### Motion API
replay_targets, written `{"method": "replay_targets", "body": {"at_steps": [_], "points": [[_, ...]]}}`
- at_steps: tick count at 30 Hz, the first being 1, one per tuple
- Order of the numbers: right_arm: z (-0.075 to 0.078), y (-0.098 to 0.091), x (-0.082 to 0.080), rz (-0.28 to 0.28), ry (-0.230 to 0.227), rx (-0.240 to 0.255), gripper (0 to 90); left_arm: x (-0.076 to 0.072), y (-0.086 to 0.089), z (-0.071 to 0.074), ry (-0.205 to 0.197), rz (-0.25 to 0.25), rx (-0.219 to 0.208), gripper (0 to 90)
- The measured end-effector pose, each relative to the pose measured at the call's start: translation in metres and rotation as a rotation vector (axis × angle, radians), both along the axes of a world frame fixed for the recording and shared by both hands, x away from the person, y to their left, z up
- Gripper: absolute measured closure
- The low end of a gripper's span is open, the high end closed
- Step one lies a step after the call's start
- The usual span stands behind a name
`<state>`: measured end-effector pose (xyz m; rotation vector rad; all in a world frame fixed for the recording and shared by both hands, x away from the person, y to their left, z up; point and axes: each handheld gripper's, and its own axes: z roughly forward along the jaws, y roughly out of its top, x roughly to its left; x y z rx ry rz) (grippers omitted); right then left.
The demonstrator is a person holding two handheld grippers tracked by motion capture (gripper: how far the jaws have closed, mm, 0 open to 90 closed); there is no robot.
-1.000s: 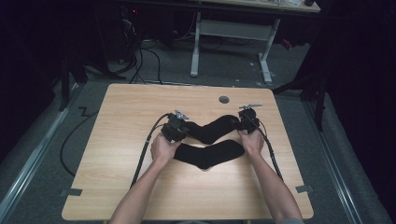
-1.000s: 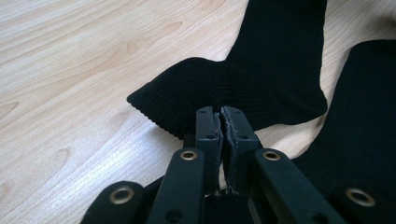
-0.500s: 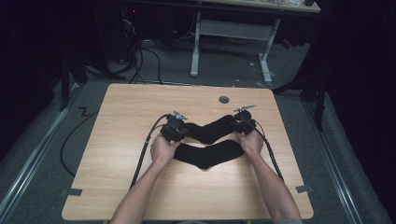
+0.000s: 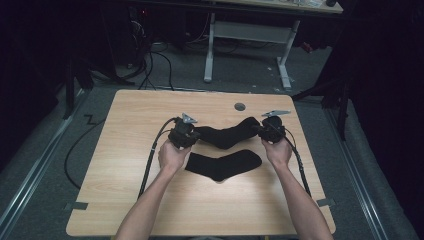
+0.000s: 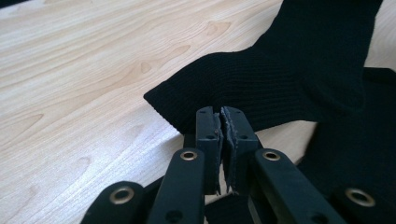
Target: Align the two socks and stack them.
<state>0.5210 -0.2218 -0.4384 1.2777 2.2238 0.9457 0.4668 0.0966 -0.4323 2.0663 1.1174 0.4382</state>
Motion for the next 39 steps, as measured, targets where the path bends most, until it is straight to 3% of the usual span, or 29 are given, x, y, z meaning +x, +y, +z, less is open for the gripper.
{"method": "replay_targets", "body": {"at_steps": [2, 4, 8, 14, 21, 33, 39], "points": [[0.010, -0.004, -0.015, 0.014, -0.023, 0.015, 87.4, -0.006, -0.001, 0.004, -0.009, -0.014, 0.000, 85.7], [0.012, -0.005, -0.020, 0.019, -0.027, 0.017, 87.4, -0.013, -0.001, 0.008, -0.020, -0.032, 0.019, 85.6], [0.016, -0.007, -0.040, 0.044, -0.031, 0.025, 87.4, -0.030, 0.002, 0.010, -0.026, -0.045, 0.012, 85.4], [0.010, -0.010, -0.071, 0.078, -0.022, 0.049, 87.3, -0.053, 0.005, 0.010, -0.034, -0.062, 0.025, 85.1], [-0.003, -0.013, -0.093, 0.089, -0.006, 0.065, 87.3, -0.074, 0.005, -0.001, -0.035, -0.067, 0.045, 84.9], [-0.027, -0.015, -0.107, 0.077, 0.006, 0.069, 87.2, -0.085, -0.004, -0.019, -0.062, -0.063, 0.120, 84.5], [-0.035, -0.014, -0.108, 0.072, -0.006, 0.079, 87.1, -0.090, -0.005, -0.021, -0.094, -0.055, 0.128, 84.3]]}}
